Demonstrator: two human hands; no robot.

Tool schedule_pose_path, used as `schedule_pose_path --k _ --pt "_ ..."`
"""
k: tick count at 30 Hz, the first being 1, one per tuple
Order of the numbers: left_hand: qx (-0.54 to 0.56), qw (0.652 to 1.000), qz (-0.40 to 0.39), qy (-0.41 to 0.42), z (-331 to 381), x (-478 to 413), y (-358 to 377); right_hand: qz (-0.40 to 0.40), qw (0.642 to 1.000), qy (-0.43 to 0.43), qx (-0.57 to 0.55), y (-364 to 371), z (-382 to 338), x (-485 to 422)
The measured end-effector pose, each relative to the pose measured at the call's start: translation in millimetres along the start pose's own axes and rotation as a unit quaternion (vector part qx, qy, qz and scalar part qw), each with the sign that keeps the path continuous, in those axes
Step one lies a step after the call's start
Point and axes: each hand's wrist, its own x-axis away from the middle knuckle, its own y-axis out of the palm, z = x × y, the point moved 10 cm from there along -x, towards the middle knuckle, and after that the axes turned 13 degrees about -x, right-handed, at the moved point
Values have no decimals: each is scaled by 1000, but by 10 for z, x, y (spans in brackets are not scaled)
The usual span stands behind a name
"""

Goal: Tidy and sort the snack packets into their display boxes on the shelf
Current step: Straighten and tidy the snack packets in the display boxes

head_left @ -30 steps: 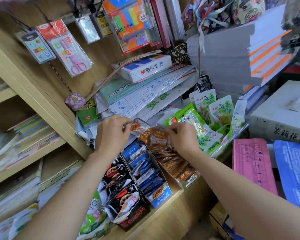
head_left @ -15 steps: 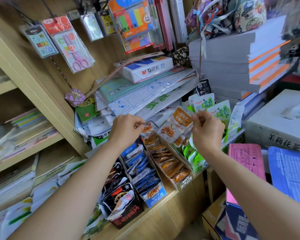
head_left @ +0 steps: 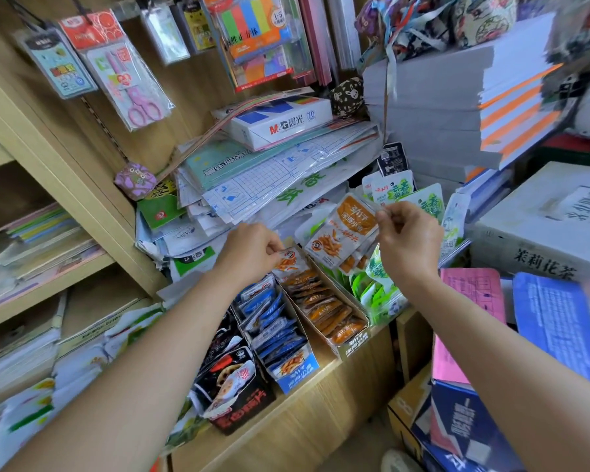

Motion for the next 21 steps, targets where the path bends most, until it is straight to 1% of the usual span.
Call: schedule_pose_path --k 3,5,7,9,11,13,15,18,21 --pt "-12 998 -62 1 78 51 457 7 1000 5 -22 -26 24 -14" --pt "-7 996 -85 10 131 87 621 10 1000 8 -28 -40 43 -28" --pt "1 996 -88 12 176 111 617 10 1000 8 -25 -55 49 -46" --pt "1 998 -67 3 185 137 549 7 1000 7 -25 -75 51 -58" --pt "-40 996 -68 30 298 218 559 1 1000 3 -31 -89 47 -62" --pt "-117 988 -85 60 452 310 684 -6 999 0 -34 -94 47 -67" --pt "-160 984 -51 53 525 323 706 -18 999 2 -38 -83 59 -69" --pt "-136 990 37 1 417 278 541 -35 999 4 -38 -80 66 -67" --pt "-122 988 80 -58 162 279 486 -45 998 14 -39 -97 83 -64"
